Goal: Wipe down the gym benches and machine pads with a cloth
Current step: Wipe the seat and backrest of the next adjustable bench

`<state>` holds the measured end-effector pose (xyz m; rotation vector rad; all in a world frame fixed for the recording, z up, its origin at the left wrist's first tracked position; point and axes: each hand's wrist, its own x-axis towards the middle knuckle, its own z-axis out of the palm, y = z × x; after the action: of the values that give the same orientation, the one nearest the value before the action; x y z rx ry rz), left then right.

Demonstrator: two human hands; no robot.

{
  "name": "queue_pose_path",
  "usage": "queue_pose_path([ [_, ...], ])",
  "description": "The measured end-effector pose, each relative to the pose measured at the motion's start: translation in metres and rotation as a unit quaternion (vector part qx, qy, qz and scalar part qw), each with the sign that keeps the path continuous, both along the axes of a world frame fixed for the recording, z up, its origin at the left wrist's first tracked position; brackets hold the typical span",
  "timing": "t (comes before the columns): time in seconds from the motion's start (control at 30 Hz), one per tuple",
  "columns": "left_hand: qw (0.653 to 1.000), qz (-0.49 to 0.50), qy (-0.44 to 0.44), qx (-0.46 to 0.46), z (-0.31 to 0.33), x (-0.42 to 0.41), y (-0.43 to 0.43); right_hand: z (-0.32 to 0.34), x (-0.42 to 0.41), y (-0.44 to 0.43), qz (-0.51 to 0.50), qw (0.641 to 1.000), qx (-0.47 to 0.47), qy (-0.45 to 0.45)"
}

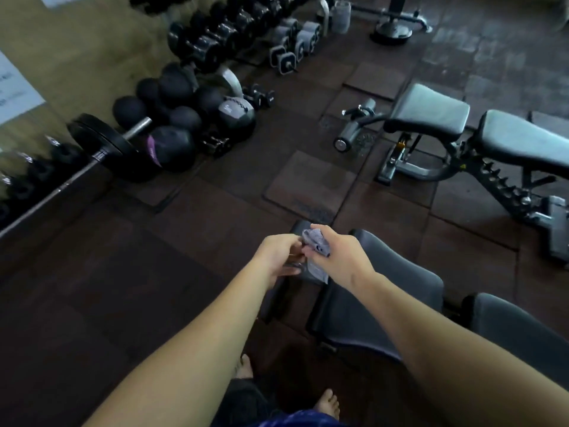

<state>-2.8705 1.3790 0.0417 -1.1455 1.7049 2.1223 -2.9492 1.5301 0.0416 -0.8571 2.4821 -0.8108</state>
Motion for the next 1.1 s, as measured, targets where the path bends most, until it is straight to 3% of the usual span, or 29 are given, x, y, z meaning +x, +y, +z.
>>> queue_pose_path([
  [0.13,0.986,-0.087,0.020,-0.142,0.012,0.011,-0.068,0.018,0.001,-0.056,-0.045,0.998,-0.043,-0.027],
  [0.2,0.961,-0.138,0.025,-0.237,0.018,0.017,-0.113,0.025,-0.003,-0.090,-0.042,0.998,-0.054,-0.016],
  [0.33,0.887,-0.223,0.015,-0.404,0.034,0.024,-0.213,0.046,-0.009,-0.174,-0.060,0.992,-0.108,-0.016],
  [0.47,0.787,-0.298,0.013,-0.540,0.053,0.024,-0.312,0.064,-0.008,-0.269,-0.087,0.987,-0.135,-0.027],
  [0.57,0.738,-0.324,0.007,-0.592,0.064,0.018,-0.379,0.071,-0.013,-0.335,-0.112,0.981,-0.156,-0.041],
  [0.77,0.677,-0.361,0.005,-0.641,0.075,-0.025,-0.469,0.068,-0.042,-0.430,-0.157,0.960,-0.216,-0.085],
  [1.1,0.616,-0.417,0.004,-0.668,0.055,-0.177,-0.562,0.050,-0.185,-0.513,-0.210,0.946,-0.239,-0.064],
])
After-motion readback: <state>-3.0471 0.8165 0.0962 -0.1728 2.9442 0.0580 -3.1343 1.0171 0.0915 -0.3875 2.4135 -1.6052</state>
